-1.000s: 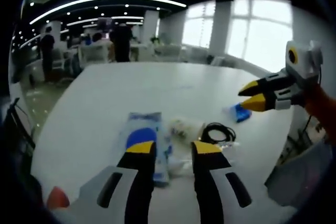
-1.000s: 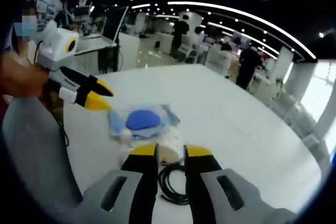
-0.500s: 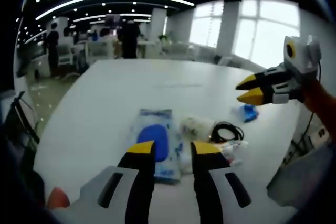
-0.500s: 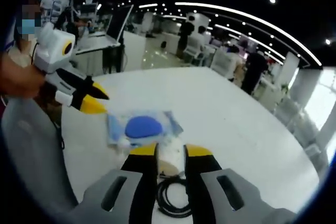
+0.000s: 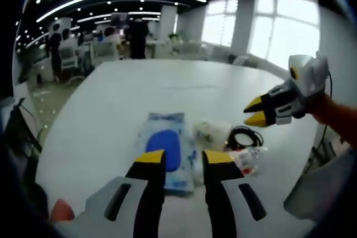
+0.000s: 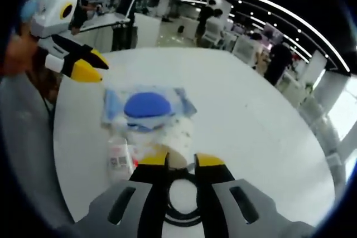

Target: Arrange the tabletop items into an orderly group along one side of the table until the central work area is clear of visible clutter.

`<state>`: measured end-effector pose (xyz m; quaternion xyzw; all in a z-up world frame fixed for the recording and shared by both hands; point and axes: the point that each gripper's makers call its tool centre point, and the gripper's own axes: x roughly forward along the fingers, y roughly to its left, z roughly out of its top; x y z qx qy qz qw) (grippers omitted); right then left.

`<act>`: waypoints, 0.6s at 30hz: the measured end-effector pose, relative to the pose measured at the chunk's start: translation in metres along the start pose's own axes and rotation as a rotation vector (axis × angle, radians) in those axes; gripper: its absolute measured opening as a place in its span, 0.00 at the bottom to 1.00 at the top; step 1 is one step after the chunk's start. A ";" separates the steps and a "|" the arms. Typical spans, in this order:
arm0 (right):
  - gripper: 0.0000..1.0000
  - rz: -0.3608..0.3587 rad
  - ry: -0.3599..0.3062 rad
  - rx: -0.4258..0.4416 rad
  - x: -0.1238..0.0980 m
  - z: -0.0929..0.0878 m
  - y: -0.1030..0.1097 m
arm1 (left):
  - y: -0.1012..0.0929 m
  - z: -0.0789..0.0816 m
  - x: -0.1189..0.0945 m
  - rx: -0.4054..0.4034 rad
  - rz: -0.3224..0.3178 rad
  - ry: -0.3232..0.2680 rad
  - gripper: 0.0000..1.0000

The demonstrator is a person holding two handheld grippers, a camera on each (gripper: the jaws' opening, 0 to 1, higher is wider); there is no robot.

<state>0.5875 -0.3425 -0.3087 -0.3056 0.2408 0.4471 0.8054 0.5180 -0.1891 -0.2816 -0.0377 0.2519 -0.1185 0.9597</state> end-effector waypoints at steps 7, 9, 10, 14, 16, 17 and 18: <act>0.18 0.021 0.038 -0.032 0.019 -0.017 -0.003 | -0.002 -0.001 0.007 0.006 -0.004 0.012 0.23; 0.17 0.031 0.040 -0.035 0.024 -0.019 -0.004 | -0.002 -0.001 0.010 0.006 -0.006 0.015 0.23; 0.17 0.034 0.041 -0.037 0.027 -0.020 -0.004 | -0.002 -0.002 0.010 0.005 -0.006 0.017 0.23; 0.16 0.045 0.052 -0.027 0.037 -0.025 -0.007 | -0.002 -0.004 0.013 0.006 -0.008 0.025 0.22; 0.15 0.052 0.052 -0.017 0.040 -0.026 -0.007 | -0.001 -0.004 0.013 0.006 -0.007 0.027 0.22; 0.15 0.056 0.055 -0.013 0.043 -0.028 -0.007 | -0.001 -0.004 0.014 0.005 -0.006 0.029 0.22; 0.14 0.059 0.055 -0.012 0.044 -0.029 -0.006 | 0.000 -0.004 0.014 0.004 -0.005 0.030 0.22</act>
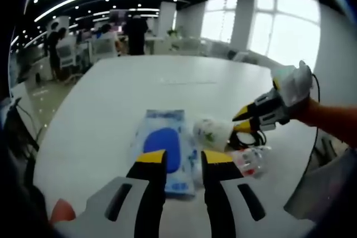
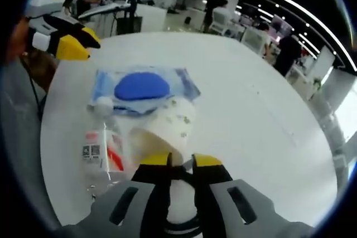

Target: Arrange the tabletop items into an orderly group along one side of the table until the central work area is clear of visible clutter.

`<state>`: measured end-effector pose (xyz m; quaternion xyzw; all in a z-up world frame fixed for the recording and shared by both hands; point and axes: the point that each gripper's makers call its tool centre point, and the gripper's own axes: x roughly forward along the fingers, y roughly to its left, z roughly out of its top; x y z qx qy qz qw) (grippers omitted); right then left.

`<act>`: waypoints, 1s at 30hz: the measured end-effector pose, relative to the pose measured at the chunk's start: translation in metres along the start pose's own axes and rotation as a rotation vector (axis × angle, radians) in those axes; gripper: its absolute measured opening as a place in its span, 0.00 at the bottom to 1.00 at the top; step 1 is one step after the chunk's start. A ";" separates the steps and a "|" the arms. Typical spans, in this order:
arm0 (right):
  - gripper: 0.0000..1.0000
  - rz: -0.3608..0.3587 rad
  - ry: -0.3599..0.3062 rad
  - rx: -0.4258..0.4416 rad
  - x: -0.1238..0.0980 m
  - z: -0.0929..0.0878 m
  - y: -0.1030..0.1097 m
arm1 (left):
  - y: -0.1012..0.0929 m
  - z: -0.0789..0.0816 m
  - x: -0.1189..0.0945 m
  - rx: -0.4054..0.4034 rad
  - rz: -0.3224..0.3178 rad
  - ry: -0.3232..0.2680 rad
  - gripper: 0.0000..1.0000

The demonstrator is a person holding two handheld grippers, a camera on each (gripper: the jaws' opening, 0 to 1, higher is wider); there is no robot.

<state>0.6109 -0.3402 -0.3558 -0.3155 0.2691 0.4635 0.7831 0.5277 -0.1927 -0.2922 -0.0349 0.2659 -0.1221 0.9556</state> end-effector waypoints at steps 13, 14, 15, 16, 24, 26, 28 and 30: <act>0.03 0.026 -0.027 -0.014 0.008 0.011 0.001 | 0.002 -0.003 0.003 0.005 0.003 0.011 0.22; 0.03 0.024 -0.032 -0.013 0.007 0.012 0.001 | 0.002 -0.002 0.003 0.010 0.003 0.011 0.22; 0.03 0.021 -0.039 -0.011 0.006 0.014 0.000 | 0.001 -0.002 0.003 0.018 0.003 0.012 0.22; 0.03 0.019 -0.044 -0.012 0.005 0.016 -0.001 | 0.001 -0.002 0.003 0.025 0.001 0.012 0.22; 0.02 0.019 -0.070 -0.003 -0.001 0.026 -0.001 | -0.011 0.000 0.004 0.102 -0.034 0.011 0.22; 0.02 0.018 -0.073 -0.003 -0.004 0.028 -0.001 | -0.015 0.002 0.004 0.129 -0.047 0.006 0.22; 0.02 0.017 -0.079 0.002 -0.009 0.031 -0.003 | -0.019 0.004 0.004 0.157 -0.058 -0.003 0.23; 0.02 0.018 -0.092 0.015 -0.015 0.036 -0.005 | -0.022 0.007 0.003 0.170 -0.070 -0.011 0.23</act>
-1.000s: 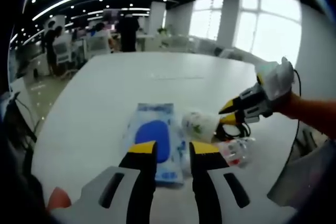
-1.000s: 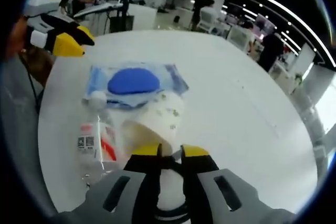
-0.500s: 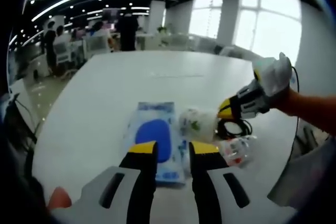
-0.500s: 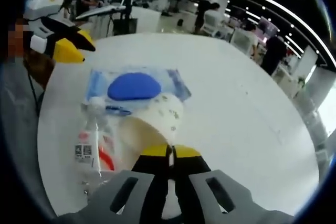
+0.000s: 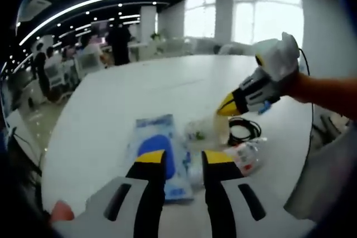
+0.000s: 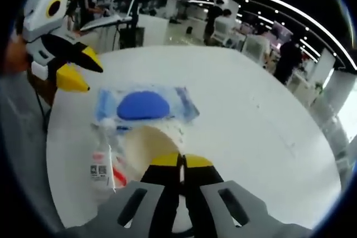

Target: Arrange the tabletop items into an orderly group along one side of the table until the central work area is clear of visible clutter.

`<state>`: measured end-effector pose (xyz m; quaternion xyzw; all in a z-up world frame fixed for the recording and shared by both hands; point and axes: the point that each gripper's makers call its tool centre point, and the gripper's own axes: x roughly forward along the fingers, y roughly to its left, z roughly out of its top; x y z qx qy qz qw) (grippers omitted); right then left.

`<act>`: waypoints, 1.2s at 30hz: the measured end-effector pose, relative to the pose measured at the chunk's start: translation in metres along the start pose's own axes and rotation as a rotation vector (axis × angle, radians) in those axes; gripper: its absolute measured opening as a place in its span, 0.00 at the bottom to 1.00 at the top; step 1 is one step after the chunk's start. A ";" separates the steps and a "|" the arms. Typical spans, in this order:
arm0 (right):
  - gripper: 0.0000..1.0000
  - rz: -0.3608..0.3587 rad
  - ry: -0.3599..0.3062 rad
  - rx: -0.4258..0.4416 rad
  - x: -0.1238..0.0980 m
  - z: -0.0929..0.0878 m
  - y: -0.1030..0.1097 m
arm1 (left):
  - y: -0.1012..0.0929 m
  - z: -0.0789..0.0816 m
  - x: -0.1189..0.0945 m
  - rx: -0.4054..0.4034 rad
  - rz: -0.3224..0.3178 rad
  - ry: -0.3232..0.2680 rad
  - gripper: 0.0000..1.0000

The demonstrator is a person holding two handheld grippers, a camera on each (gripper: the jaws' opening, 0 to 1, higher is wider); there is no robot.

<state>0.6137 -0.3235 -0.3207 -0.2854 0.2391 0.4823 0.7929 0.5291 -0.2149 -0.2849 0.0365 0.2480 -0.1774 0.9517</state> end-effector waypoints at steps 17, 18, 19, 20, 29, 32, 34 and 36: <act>0.02 0.075 -0.040 0.100 -0.048 0.041 0.008 | -0.035 0.033 -0.005 0.284 -0.131 -0.144 0.40; 0.02 0.088 -0.035 0.104 -0.051 0.043 0.012 | -0.038 0.037 -0.007 0.319 -0.133 -0.169 0.42; 0.02 0.093 -0.036 0.103 -0.054 0.045 0.013 | -0.040 0.038 -0.008 0.341 -0.136 -0.175 0.46; 0.02 0.107 -0.031 0.100 -0.057 0.047 0.017 | -0.044 0.040 -0.010 0.376 -0.146 -0.189 0.51; 0.02 0.182 0.005 0.064 -0.078 0.060 0.042 | -0.074 0.038 -0.018 0.678 -0.227 -0.222 0.73; 0.02 0.211 0.011 0.062 -0.082 0.063 0.051 | -0.085 0.039 -0.022 0.752 -0.248 -0.253 0.73; 0.02 0.223 0.025 0.049 -0.084 0.063 0.056 | -0.090 0.039 -0.024 0.786 -0.252 -0.255 0.71; 0.02 0.229 0.034 0.035 -0.086 0.064 0.059 | -0.094 0.041 -0.026 0.803 -0.256 -0.263 0.67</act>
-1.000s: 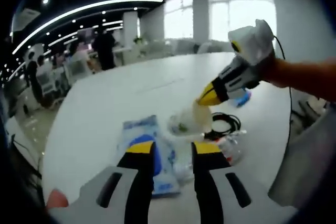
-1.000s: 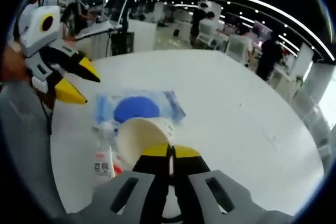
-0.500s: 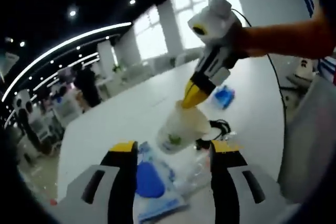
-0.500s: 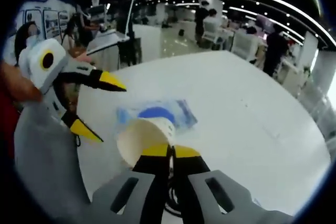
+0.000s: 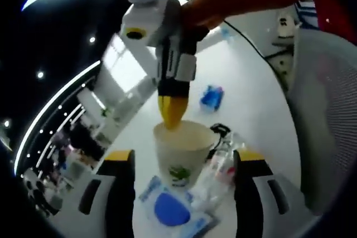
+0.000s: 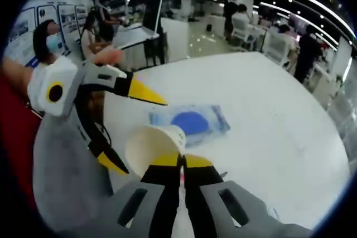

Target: Arrange the tabletop items into an orderly group along one side of the table until the central work area is clear of visible clutter.

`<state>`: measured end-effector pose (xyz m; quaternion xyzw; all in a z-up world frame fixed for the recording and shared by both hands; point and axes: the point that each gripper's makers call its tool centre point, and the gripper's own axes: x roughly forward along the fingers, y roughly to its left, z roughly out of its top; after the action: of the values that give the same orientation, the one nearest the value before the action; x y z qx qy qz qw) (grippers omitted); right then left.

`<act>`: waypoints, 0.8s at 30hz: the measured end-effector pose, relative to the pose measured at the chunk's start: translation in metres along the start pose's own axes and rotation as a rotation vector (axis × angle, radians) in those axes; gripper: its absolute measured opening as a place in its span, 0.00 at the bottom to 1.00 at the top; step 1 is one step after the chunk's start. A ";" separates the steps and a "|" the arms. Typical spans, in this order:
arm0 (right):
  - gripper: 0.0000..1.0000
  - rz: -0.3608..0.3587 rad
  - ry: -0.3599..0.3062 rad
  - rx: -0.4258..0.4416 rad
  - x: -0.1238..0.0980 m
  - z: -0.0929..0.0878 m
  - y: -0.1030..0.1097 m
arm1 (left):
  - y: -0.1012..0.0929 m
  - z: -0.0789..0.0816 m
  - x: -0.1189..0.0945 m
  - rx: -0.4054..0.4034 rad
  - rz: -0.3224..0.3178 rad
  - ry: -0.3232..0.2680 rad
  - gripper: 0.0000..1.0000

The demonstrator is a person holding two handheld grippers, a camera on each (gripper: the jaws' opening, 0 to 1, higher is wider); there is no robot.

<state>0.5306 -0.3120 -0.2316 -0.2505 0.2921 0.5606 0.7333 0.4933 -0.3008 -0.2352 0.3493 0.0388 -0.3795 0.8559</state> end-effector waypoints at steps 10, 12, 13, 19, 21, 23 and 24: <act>0.02 0.041 0.026 -0.049 -0.005 0.005 0.023 | -0.004 0.015 0.000 0.034 -0.028 -0.027 0.55; 0.02 0.042 0.027 -0.054 -0.005 0.006 0.024 | -0.009 0.014 0.000 0.038 -0.046 -0.016 0.51; 0.02 0.042 0.028 -0.056 -0.005 0.006 0.025 | -0.010 0.014 0.000 0.036 -0.046 -0.013 0.50; 0.02 0.039 0.046 -0.095 -0.003 0.007 0.030 | -0.012 0.011 -0.002 0.015 -0.041 -0.006 0.49; 0.02 0.046 0.044 -0.093 -0.002 0.009 0.031 | -0.013 0.010 -0.003 0.013 -0.043 0.002 0.48; 0.02 0.051 0.047 -0.098 -0.001 0.009 0.032 | -0.014 0.009 -0.004 0.001 -0.045 0.002 0.48; 0.02 0.052 0.049 -0.101 0.000 0.009 0.032 | -0.014 0.009 -0.004 -0.003 -0.044 0.005 0.47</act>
<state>0.5005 -0.2978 -0.2260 -0.2932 0.2876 0.5873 0.6974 0.4794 -0.3100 -0.2351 0.3481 0.0489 -0.3975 0.8476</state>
